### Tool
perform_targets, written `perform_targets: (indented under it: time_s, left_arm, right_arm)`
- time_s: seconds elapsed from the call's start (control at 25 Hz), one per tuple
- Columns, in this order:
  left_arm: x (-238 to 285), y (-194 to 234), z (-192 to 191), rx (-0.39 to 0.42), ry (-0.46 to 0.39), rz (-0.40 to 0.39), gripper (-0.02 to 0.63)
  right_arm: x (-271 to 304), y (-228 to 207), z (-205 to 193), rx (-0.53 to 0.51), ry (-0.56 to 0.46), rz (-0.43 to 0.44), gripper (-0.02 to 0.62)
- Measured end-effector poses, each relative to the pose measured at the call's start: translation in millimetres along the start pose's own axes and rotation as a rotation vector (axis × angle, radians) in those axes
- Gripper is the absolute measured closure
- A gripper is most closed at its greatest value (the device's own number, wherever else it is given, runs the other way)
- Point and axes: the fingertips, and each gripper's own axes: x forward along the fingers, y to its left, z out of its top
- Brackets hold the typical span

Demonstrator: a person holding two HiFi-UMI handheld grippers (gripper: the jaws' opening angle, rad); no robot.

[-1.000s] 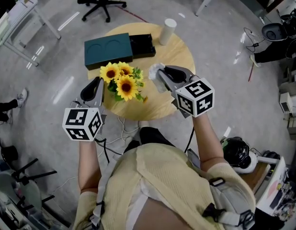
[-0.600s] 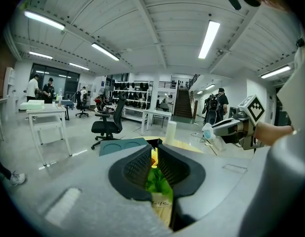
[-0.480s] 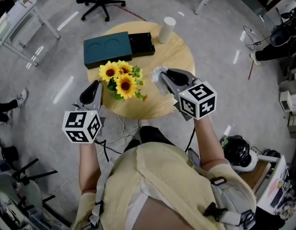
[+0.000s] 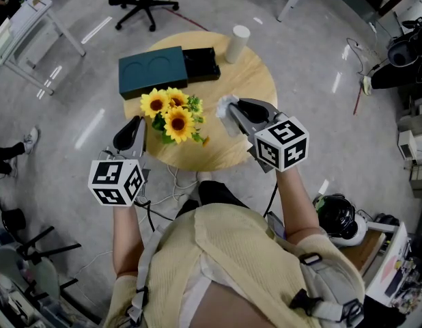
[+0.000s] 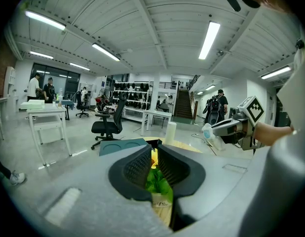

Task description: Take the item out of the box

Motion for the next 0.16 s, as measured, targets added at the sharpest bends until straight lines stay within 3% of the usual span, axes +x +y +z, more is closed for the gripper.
perform_targets:
  time_s: [0.16]
  left_arm:
    - [1.2, -0.6, -1.5, -0.002, 0.001, -0.002, 0.571]
  right_arm:
    - [1.1, -1.3, -0.6, 0.009, -0.009, -0.003, 0.535]
